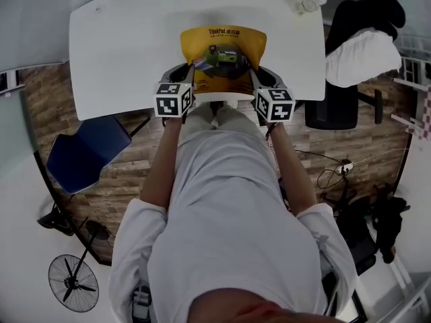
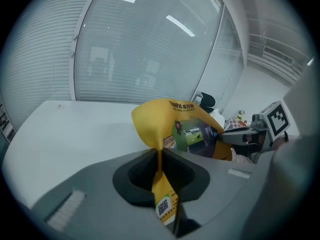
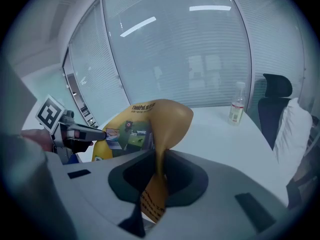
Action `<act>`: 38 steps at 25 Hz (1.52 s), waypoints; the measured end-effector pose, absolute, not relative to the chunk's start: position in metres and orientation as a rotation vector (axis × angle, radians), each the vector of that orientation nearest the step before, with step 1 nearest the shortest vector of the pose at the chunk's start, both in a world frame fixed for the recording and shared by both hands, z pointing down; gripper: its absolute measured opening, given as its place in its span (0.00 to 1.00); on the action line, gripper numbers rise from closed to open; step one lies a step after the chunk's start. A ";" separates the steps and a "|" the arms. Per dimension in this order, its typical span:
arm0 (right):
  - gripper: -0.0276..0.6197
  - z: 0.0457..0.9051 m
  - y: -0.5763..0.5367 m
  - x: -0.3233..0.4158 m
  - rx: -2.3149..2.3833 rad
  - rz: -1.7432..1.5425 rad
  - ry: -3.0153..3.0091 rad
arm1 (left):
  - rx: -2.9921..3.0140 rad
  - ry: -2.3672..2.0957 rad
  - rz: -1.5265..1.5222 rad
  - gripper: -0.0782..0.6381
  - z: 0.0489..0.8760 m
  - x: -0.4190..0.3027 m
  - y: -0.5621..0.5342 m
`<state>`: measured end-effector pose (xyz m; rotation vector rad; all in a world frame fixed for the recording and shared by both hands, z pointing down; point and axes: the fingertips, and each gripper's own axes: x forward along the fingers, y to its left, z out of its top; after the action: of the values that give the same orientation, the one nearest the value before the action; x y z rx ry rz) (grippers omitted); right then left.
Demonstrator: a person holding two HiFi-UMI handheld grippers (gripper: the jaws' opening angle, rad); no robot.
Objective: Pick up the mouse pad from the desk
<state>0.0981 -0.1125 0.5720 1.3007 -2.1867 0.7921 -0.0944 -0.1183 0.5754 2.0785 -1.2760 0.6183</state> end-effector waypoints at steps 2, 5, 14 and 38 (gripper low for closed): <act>0.13 0.553 -0.114 0.101 1.328 0.761 -2.222 | 2.126 -1.298 0.594 0.16 0.555 -0.092 -0.121; 0.13 0.523 -0.115 0.103 1.361 0.711 -2.270 | 2.195 -1.331 0.558 0.16 0.521 -0.089 -0.124; 0.13 0.432 -0.121 0.103 1.454 0.479 -2.426 | 2.376 -1.447 0.417 0.16 0.426 -0.091 -0.125; 0.13 0.259 -0.105 0.091 1.564 -0.116 -2.684 | 2.653 -1.779 0.067 0.16 0.250 -0.103 -0.097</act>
<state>0.0912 -0.1055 0.2586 1.5641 -2.6838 -0.1164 -0.1025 -0.0965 0.2495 2.6528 -1.7788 0.0669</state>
